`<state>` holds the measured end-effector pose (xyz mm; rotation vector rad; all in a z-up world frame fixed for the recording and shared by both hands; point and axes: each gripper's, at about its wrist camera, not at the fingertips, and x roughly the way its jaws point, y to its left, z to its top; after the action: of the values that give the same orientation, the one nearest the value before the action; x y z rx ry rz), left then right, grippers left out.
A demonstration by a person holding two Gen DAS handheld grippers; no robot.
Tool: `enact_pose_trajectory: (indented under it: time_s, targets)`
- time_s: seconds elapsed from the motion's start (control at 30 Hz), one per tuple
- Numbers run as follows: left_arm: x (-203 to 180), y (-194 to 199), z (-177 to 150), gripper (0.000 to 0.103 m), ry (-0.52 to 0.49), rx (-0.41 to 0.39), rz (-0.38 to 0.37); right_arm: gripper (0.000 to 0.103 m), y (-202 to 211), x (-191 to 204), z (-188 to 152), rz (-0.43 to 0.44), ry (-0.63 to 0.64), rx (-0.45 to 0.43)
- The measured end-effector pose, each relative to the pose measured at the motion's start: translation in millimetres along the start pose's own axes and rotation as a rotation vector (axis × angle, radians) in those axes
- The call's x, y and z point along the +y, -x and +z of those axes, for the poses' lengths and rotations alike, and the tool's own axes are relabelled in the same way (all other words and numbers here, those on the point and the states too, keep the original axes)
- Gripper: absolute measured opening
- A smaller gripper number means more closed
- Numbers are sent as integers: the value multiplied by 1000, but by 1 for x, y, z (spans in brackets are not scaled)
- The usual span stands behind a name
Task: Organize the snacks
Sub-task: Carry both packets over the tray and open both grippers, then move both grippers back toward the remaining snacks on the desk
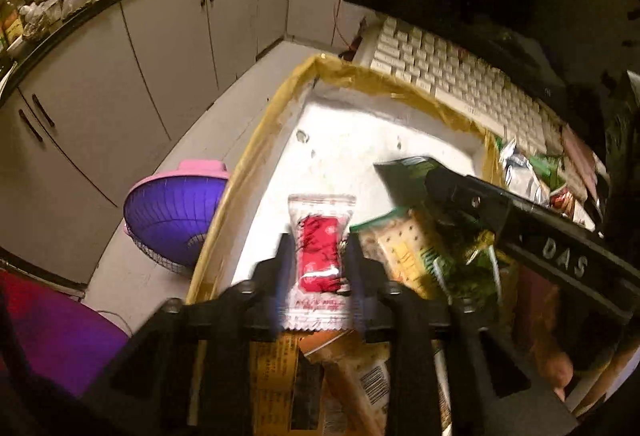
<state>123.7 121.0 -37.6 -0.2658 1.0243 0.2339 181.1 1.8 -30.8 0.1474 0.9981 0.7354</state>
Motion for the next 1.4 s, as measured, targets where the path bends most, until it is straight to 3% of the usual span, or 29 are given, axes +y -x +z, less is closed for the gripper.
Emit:
enact_pose_trajectory:
  time_s: [0.03, 0.1, 0.13, 0.2, 0.33, 0.43, 0.6, 0.77, 1.0, 1.2, 1.4]
  targets:
    - [1, 2, 0, 52, 6, -5, 3, 47, 0, -1, 0, 12, -12, 6]
    - [2, 13, -2, 61, 13, -54, 3, 47, 9, -4, 1, 57, -43, 2]
    - [2, 18, -3, 65, 10, -75, 3, 53, 19, -4, 2, 74, -52, -25]
    - [-3, 33, -6, 70, -14, -129, 12, 64, 40, -3, 2, 68, -47, -91]
    - [-10, 62, -15, 81, -34, -221, 22, 65, 79, -7, -7, 94, -43, -164]
    - [-20, 82, -25, 81, -26, -265, -18, 65, 103, -19, -23, 113, -41, -188]
    - [-48, 96, -37, 82, -70, -233, -156, 65, 125, -50, -53, 19, -38, -201]
    - [-85, 102, -53, 82, -134, -223, -209, 65, 146, -86, -80, -42, -102, -205]
    - [-110, 110, -76, 82, -166, -214, -245, 65, 166, -117, -103, -88, -164, -212]
    - [-126, 99, -84, 82, -185, -154, -252, 64, 175, -135, -115, -69, -194, -216]
    - [-140, 95, -81, 82, -194, -131, -256, 59, 170, -152, -107, -53, -222, -200]
